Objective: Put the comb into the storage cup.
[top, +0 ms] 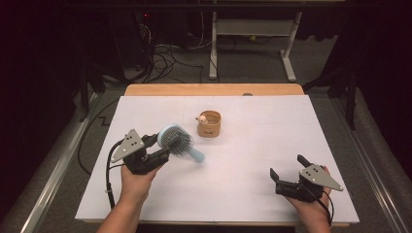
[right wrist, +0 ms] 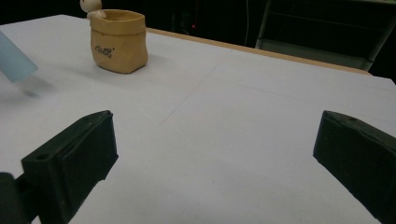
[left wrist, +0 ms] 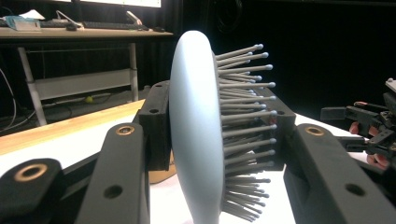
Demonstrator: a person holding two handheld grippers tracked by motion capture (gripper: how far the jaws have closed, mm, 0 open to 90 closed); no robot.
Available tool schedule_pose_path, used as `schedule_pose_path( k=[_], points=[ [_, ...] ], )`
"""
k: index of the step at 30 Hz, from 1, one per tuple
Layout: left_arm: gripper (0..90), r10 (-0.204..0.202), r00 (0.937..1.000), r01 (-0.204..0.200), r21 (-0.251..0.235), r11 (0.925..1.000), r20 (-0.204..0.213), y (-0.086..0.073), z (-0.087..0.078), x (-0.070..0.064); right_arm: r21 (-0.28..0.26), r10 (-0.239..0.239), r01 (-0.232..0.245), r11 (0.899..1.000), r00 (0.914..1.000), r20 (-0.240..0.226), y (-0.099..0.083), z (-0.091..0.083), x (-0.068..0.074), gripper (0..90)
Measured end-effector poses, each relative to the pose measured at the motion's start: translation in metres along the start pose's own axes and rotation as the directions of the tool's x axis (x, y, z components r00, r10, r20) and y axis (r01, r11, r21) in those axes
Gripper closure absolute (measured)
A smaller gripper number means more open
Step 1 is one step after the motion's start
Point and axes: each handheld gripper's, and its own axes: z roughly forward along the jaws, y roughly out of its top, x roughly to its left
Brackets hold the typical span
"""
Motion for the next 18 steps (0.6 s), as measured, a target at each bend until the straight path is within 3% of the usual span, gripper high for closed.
schedule_pose_path(
  k=[18],
  points=[
    [56.4,0.009,1.0000,-0.009,-0.022,0.9997,0.002,0.0014,0.0012,-0.0068,-0.005,-0.002,0.002,1.000,1.0000,-0.006,0.0008,0.0031,0.0003,0.2]
  ],
)
